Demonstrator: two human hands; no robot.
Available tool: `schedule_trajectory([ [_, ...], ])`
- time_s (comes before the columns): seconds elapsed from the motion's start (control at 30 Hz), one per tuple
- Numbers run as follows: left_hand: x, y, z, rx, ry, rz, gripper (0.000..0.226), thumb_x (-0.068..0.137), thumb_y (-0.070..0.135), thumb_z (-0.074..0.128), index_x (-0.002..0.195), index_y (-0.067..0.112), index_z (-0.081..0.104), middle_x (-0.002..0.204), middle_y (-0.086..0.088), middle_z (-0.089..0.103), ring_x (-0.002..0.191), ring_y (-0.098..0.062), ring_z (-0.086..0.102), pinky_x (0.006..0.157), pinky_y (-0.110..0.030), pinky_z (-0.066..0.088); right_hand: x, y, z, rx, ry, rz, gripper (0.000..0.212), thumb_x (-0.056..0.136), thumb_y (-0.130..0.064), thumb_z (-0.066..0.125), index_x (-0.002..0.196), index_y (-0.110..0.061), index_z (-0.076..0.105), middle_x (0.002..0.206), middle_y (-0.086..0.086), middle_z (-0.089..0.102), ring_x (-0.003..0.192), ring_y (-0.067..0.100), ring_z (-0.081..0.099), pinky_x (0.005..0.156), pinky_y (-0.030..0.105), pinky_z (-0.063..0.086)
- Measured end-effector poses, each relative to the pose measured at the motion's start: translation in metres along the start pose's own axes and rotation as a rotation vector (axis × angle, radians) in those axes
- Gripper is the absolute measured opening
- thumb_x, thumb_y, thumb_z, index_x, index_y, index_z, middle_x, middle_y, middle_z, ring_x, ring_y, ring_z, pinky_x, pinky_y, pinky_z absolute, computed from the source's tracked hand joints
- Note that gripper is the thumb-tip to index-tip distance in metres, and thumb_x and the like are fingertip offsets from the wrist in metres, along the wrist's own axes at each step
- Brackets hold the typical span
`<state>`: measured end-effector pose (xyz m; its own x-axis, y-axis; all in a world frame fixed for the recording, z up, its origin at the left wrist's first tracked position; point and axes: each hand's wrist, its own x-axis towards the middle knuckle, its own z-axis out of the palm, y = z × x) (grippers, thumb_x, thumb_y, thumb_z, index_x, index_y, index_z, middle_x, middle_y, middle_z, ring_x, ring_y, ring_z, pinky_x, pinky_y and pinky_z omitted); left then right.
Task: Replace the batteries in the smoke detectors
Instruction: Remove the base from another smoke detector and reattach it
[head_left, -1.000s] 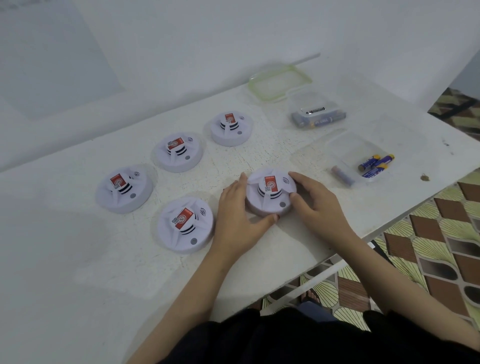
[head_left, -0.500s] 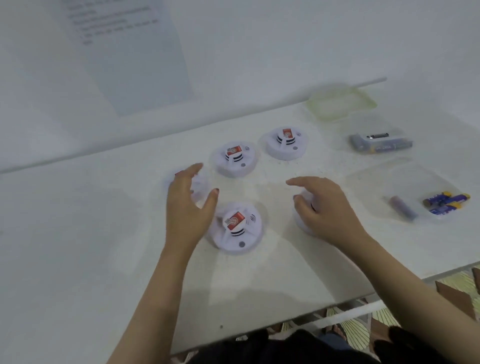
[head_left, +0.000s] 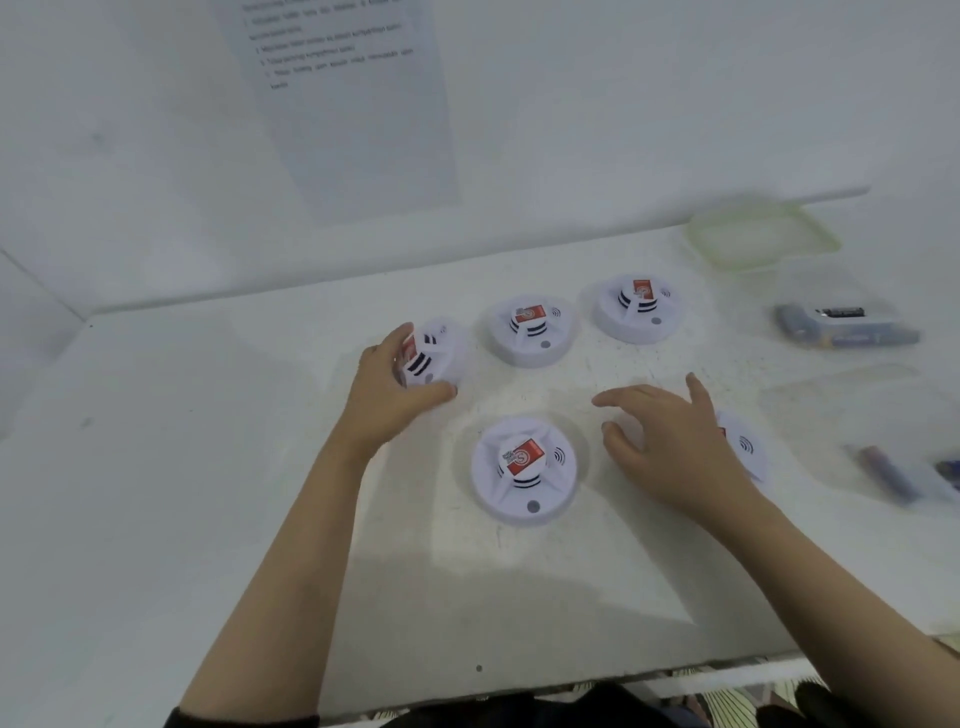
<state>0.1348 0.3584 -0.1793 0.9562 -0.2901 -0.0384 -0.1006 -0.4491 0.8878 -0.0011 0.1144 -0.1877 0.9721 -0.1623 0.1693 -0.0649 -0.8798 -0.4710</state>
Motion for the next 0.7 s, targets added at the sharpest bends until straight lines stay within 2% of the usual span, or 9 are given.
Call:
schedule_trajectory([
  [0.07, -0.006, 0.016, 0.002, -0.229, -0.058, 0.059, 0.092, 0.046, 0.035, 0.07, 0.13, 0.005, 0.048, 0.107, -0.004, 0.06, 0.088, -0.006, 0.063, 0.07, -0.019, 0.052, 0.0, -0.001, -0.001, 0.066, 0.037, -0.006, 0.026, 0.09, -0.021, 0.054, 0.115, -0.023, 0.062, 0.116, -0.013, 0.061, 0.118, 0.008, 0.051, 0.115, 0.039, -0.004],
  [0.1, -0.009, 0.024, 0.004, -0.293, -0.088, 0.081, 0.093, 0.046, 0.031, 0.069, 0.131, -0.001, 0.044, 0.105, -0.007, 0.059, 0.086, -0.009, 0.063, 0.068, -0.02, 0.052, -0.001, -0.003, -0.002, 0.129, 0.055, -0.011, 0.025, 0.091, -0.022, 0.054, 0.115, -0.025, 0.062, 0.114, -0.017, 0.06, 0.117, 0.007, 0.051, 0.115, 0.038, -0.001],
  [0.17, -0.015, 0.037, 0.009, -0.363, -0.162, 0.135, 0.095, 0.048, 0.024, 0.071, 0.131, -0.008, 0.038, 0.111, -0.02, 0.057, 0.098, -0.024, 0.063, 0.074, -0.027, 0.053, -0.001, -0.008, -0.006, 0.312, 0.089, -0.016, 0.025, 0.09, -0.028, 0.053, 0.114, -0.029, 0.062, 0.11, -0.026, 0.057, 0.112, 0.0, 0.053, 0.116, 0.036, 0.013],
  [0.23, -0.022, 0.048, 0.017, -0.376, -0.206, 0.182, 0.099, 0.049, 0.02, 0.077, 0.134, -0.006, 0.034, 0.127, -0.026, 0.053, 0.116, -0.033, 0.057, 0.084, -0.035, 0.053, 0.0, -0.015, -0.014, 0.554, 0.09, 0.013, 0.026, 0.091, -0.03, 0.052, 0.115, -0.032, 0.06, 0.109, -0.023, 0.063, 0.105, -0.005, 0.056, 0.104, 0.031, 0.035],
  [0.3, -0.029, 0.055, 0.028, -0.36, -0.245, 0.2, 0.102, 0.048, 0.019, 0.081, 0.136, 0.0, 0.032, 0.135, -0.019, 0.049, 0.125, -0.029, 0.052, 0.096, -0.039, 0.05, 0.003, -0.023, -0.024, 0.829, 0.031, 0.051, 0.029, 0.094, -0.028, 0.051, 0.122, -0.034, 0.057, 0.108, -0.014, 0.068, 0.103, 0.0, 0.061, 0.095, 0.028, 0.042],
  [0.43, -0.041, 0.058, 0.05, -0.304, -0.291, 0.254, 0.099, 0.05, 0.022, 0.083, 0.133, 0.017, 0.03, 0.135, 0.003, 0.048, 0.128, -0.013, 0.049, 0.104, -0.033, 0.044, 0.004, -0.025, -0.037, 1.287, -0.197, 0.038, 0.047, 0.091, -0.027, 0.052, 0.136, -0.036, 0.042, 0.116, 0.007, 0.068, 0.106, 0.026, 0.064, 0.093, 0.037, 0.05],
  [0.53, -0.047, 0.057, 0.059, -0.273, -0.309, 0.277, 0.102, 0.052, 0.028, 0.087, 0.136, 0.021, 0.028, 0.139, 0.0, 0.045, 0.13, -0.016, 0.047, 0.106, -0.038, 0.044, 0.004, -0.019, -0.038, 1.36, -0.275, 0.005, 0.066, 0.077, -0.02, 0.07, 0.135, -0.039, 0.043, 0.122, 0.01, 0.063, 0.11, 0.028, 0.062, 0.085, 0.033, 0.052],
  [0.6, -0.049, 0.057, 0.059, -0.239, -0.3, 0.279, 0.103, 0.053, 0.031, 0.087, 0.139, 0.02, 0.032, 0.141, 0.001, 0.046, 0.131, -0.015, 0.046, 0.107, -0.035, 0.043, 0.004, -0.016, -0.037, 1.323, -0.261, 0.003, 0.068, 0.069, -0.016, 0.076, 0.128, -0.038, 0.053, 0.123, 0.007, 0.062, 0.109, 0.024, 0.062, 0.083, 0.03, 0.051],
  [0.7, -0.052, 0.057, 0.057, -0.172, -0.262, 0.306, 0.1, 0.051, 0.029, 0.088, 0.139, 0.021, 0.042, 0.137, 0.008, 0.053, 0.129, -0.011, 0.048, 0.104, -0.027, 0.044, 0.002, -0.013, -0.038, 1.261, -0.225, 0.015, 0.064, 0.068, -0.005, 0.074, 0.124, -0.031, 0.058, 0.123, 0.001, 0.062, 0.106, 0.019, 0.063, 0.079, 0.025, 0.052],
])
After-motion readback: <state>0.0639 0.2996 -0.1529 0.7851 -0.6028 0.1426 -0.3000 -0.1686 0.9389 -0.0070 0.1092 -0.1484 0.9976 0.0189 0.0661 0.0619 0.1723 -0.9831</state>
